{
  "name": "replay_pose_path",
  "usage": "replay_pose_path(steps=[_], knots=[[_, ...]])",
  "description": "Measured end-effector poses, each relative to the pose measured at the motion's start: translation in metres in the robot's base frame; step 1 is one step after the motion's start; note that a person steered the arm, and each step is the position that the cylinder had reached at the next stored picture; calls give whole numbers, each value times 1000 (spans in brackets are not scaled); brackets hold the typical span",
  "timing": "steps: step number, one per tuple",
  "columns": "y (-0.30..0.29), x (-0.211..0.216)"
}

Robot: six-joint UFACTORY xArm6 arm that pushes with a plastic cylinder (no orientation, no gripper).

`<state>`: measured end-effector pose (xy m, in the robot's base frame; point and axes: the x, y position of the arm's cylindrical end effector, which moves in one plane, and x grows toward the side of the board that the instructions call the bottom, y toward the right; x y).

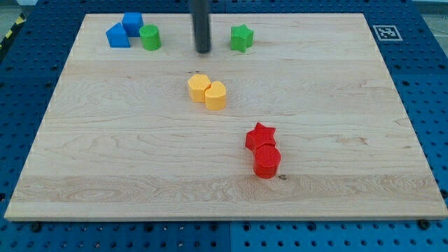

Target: Place the green star above the green circle

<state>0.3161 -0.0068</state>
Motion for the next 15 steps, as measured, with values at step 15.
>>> replay_pose_path(steps=[15], knots=[[-108,-105]])
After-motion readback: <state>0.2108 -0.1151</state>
